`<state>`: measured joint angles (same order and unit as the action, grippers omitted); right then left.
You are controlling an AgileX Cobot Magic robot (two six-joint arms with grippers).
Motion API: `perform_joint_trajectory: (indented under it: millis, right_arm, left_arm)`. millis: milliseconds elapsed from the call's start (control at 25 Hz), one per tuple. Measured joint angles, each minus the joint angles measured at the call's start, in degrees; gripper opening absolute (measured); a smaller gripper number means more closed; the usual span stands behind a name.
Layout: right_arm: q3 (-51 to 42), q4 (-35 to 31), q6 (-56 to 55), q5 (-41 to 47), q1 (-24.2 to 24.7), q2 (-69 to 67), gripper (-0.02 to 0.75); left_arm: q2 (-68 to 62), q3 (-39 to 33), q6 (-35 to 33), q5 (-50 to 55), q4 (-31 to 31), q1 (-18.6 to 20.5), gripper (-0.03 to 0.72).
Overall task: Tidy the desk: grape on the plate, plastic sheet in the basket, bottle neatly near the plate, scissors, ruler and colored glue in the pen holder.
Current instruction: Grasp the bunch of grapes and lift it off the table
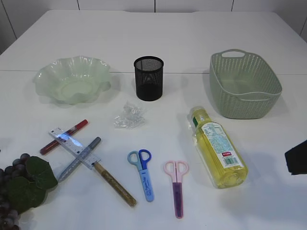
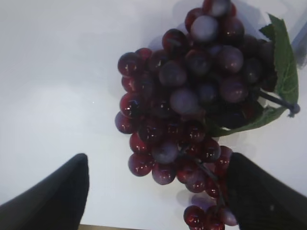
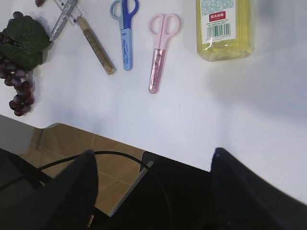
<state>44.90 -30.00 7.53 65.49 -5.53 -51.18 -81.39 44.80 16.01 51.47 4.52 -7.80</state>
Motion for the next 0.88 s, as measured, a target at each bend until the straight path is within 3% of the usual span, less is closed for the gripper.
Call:
perform_joint_trajectory:
  millis: [240,880]
  right_arm:
    - [0.0,0.2,0.0,0.1,-2.1,0.0,0.563]
    - [0.0,0.5,0.0,0.5,-2.1,0.0,0.563]
  left_arm:
    - [-5.1,0.1,0.0,-2.2,-1.5,0.0,0.664]
    - [-11.6,0.2,0.0,-4.9,-2.0,0.0,0.657]
